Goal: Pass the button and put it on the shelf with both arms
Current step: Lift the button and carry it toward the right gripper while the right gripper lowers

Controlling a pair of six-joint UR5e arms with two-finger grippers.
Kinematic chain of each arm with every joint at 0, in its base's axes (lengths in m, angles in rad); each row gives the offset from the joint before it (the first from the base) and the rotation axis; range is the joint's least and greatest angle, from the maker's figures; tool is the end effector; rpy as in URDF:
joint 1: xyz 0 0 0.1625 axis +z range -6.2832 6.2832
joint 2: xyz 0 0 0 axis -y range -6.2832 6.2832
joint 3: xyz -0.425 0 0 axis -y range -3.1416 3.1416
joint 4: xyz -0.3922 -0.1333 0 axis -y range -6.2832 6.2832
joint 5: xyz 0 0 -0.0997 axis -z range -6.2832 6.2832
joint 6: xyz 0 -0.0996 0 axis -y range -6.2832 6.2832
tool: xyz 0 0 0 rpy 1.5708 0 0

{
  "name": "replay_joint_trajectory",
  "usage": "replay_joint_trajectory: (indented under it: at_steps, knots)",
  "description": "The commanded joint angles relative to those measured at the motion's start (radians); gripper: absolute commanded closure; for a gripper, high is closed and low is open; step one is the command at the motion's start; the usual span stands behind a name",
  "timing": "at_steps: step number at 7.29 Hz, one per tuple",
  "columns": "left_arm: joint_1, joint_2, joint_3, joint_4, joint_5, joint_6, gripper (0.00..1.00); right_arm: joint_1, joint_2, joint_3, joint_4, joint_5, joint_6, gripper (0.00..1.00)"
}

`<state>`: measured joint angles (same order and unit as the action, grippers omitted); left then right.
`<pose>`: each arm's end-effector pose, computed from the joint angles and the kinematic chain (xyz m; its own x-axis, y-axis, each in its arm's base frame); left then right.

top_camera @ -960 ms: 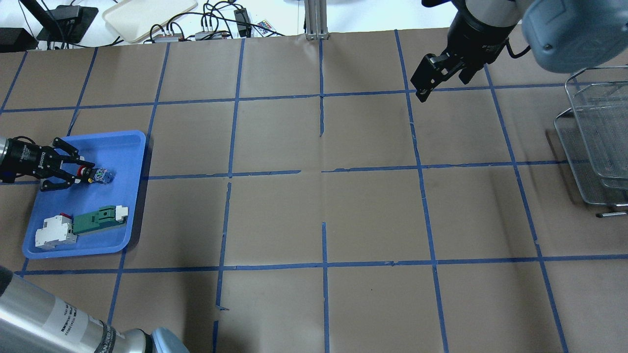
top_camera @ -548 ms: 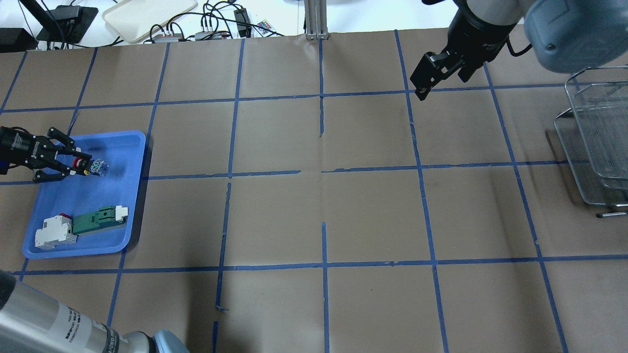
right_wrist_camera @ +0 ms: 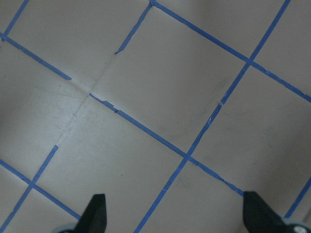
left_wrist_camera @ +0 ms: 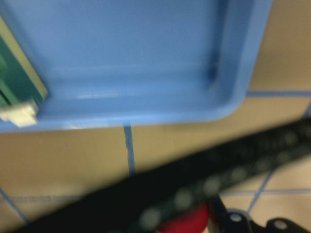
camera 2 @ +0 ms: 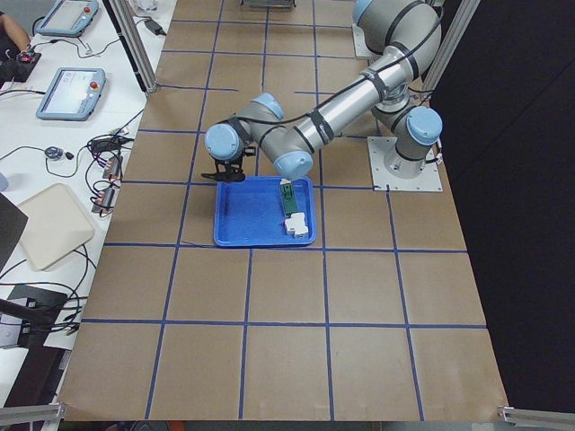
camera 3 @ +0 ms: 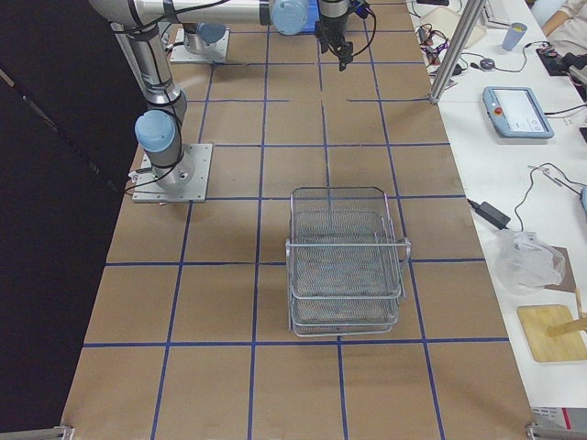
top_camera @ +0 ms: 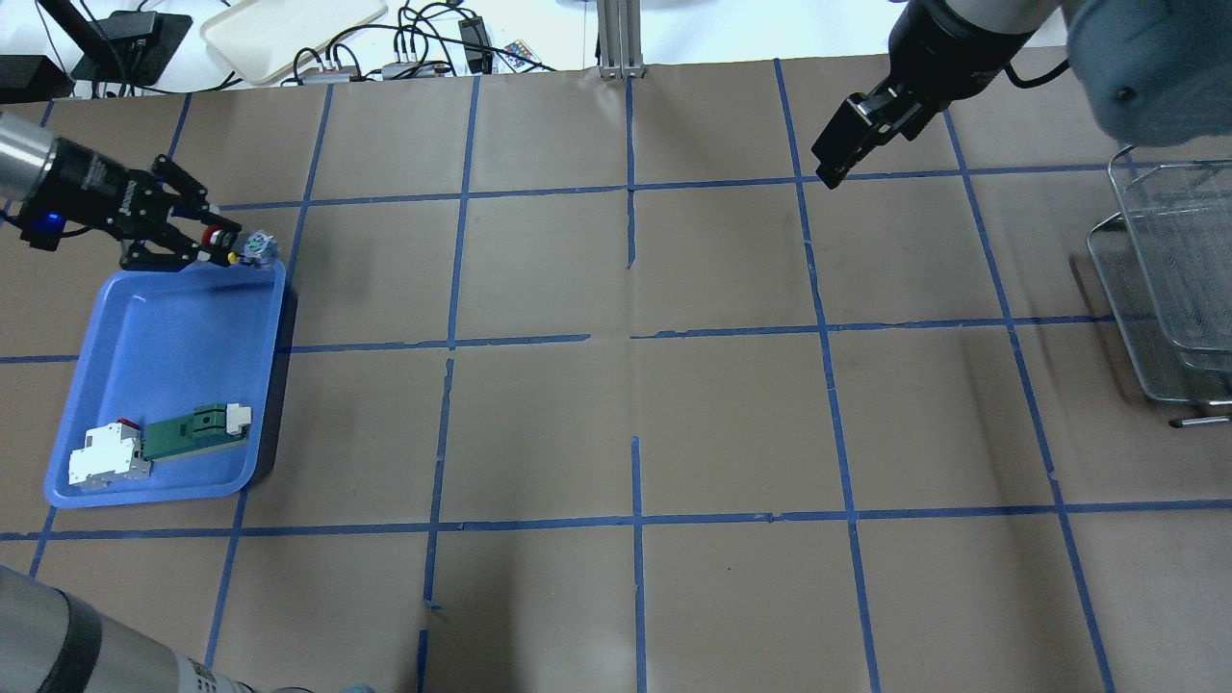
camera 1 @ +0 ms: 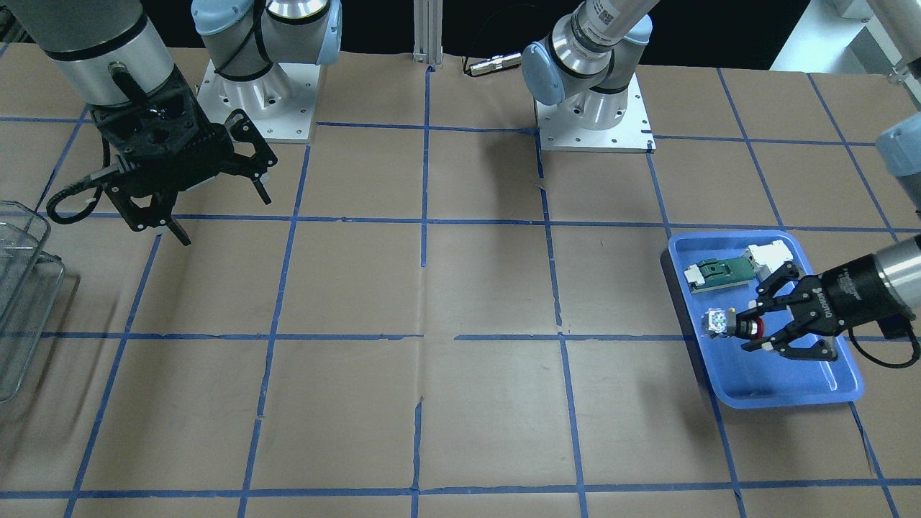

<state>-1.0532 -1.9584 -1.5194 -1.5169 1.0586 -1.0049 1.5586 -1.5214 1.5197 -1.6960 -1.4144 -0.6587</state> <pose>0.1398 -0.6136 0.3154 0.0312 -0.9994 0.0172 -0.8372 -0.0167 0.5467 0.1424 -0.5263 0.5027 -0.7887 -0.6132 -0.0447 -0.5952 0.7797 -0.1947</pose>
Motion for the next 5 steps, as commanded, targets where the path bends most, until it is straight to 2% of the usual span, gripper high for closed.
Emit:
replay_joint_trajectory:
  at_steps: [1,2,3,5]
  knots:
    - [-0.201,0.058,0.001,0.067,-0.075,-0.289,1.0,0.004,-0.014,0.002,0.021,0.043,-0.234,0.0]
    - [-0.291,0.079,0.002,0.073,-0.075,-0.388,1.0,0.003,-0.013,0.014,0.025,0.134,-0.339,0.0]
    - [-0.38,0.095,0.001,0.111,-0.077,-0.488,1.0,0.0,-0.013,0.019,0.025,0.165,-0.475,0.0]
    - [-0.528,0.101,-0.013,0.241,-0.112,-0.686,1.0,0.008,-0.014,0.025,0.1,0.173,-0.655,0.0]
